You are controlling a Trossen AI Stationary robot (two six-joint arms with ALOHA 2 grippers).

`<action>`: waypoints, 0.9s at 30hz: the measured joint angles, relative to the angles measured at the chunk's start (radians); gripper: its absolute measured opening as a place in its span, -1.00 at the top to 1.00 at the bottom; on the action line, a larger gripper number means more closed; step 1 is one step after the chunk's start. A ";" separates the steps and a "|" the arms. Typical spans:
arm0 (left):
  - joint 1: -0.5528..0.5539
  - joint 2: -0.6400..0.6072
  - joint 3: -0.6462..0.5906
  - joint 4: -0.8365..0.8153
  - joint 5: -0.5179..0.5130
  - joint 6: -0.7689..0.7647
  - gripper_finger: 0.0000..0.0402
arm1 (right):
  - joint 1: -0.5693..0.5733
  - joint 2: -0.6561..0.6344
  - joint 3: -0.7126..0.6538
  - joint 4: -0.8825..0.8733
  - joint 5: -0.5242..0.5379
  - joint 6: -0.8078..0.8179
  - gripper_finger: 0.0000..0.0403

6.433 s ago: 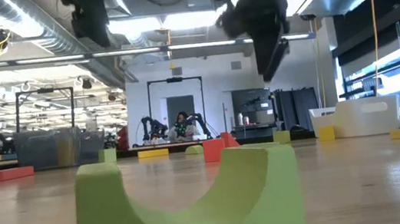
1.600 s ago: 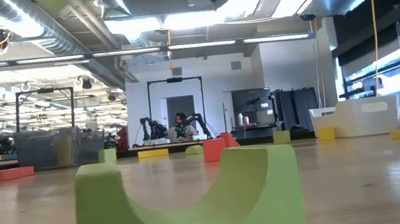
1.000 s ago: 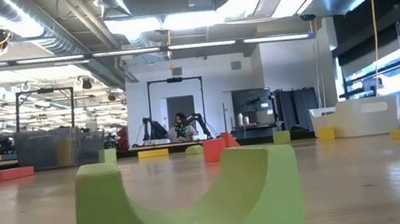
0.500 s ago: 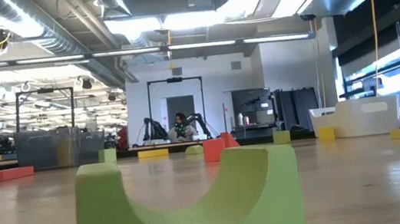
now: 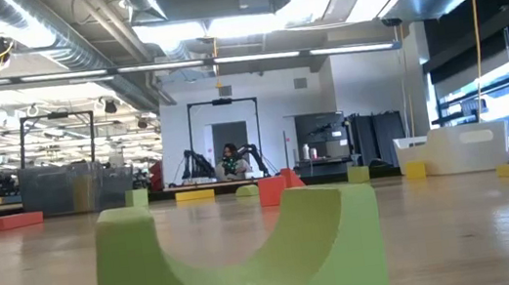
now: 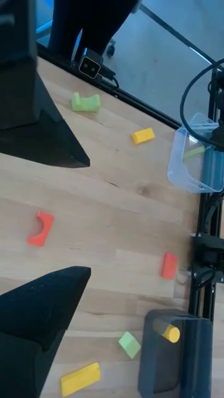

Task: Sort & place blocks by color
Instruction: Put the green block into the transparent bin, then put the orange block into the white bin

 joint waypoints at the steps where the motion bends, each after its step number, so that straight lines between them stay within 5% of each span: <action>1: 0.000 0.000 0.000 -0.001 0.000 0.000 0.52 | 0.000 0.000 0.000 0.000 0.000 0.003 -0.36; 9: 0.000 -0.003 0.000 -0.009 -0.047 -0.025 0.52 | 0.000 0.000 0.000 -0.024 -0.001 0.106 -0.36; 17: 0.043 -0.098 0.000 -0.030 -0.358 -0.056 0.52 | 0.024 0.000 0.000 -0.166 0.000 0.116 -0.36; 27: 0.240 -0.232 0.000 -0.167 -0.579 0.069 0.51 | 0.132 0.007 0.000 -0.199 0.548 0.462 -0.36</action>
